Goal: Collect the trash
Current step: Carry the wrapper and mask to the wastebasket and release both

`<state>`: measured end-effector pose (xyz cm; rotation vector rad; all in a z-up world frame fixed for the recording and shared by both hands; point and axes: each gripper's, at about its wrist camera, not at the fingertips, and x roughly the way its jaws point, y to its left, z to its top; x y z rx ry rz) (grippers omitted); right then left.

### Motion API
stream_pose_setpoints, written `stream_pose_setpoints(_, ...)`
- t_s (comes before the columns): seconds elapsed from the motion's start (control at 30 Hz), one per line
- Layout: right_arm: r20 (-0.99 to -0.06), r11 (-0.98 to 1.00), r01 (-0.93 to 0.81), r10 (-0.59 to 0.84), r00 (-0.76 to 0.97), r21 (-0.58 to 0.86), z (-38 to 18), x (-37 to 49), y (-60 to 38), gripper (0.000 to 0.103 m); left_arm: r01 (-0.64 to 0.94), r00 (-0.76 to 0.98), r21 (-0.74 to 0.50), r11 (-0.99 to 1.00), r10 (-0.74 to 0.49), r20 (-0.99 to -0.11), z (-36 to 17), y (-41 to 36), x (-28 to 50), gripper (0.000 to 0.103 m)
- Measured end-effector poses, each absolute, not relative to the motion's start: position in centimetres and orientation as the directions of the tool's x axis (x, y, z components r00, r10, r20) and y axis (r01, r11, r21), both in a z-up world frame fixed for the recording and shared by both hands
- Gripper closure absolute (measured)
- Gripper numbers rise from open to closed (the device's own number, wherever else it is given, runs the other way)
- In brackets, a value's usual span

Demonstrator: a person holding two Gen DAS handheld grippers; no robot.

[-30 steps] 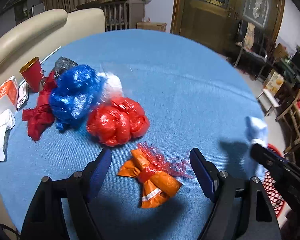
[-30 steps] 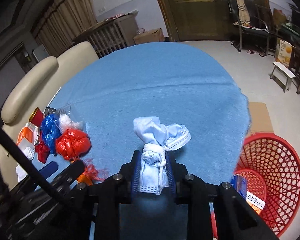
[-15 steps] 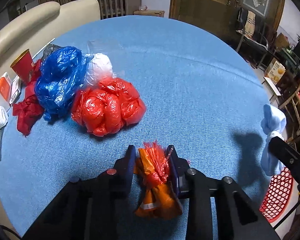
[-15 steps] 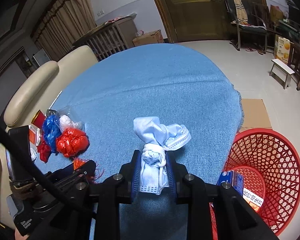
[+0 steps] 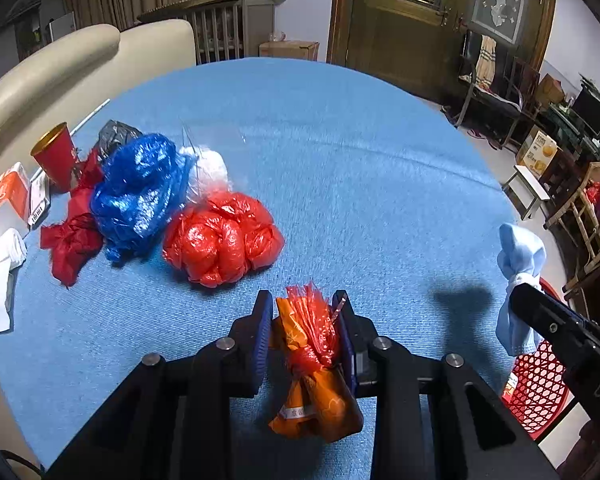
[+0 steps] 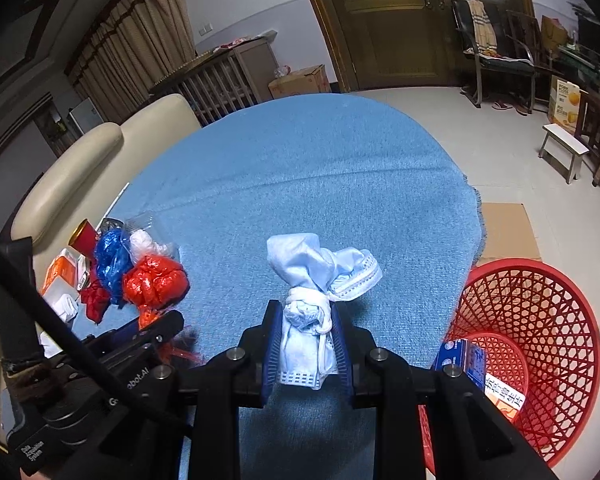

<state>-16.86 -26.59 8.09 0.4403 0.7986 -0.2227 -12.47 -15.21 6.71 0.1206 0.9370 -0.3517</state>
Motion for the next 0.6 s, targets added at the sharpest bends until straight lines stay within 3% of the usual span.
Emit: stream_pose_setpoints(0.6,-0.705,0.833,0.46,-0.126,0.698,0.307,9.1,-22.8,-31.5,0.076,0.441,0.577,-0.042,0.897,-0.318,-0.752,10.2,-18.8,-15.7,0.071)
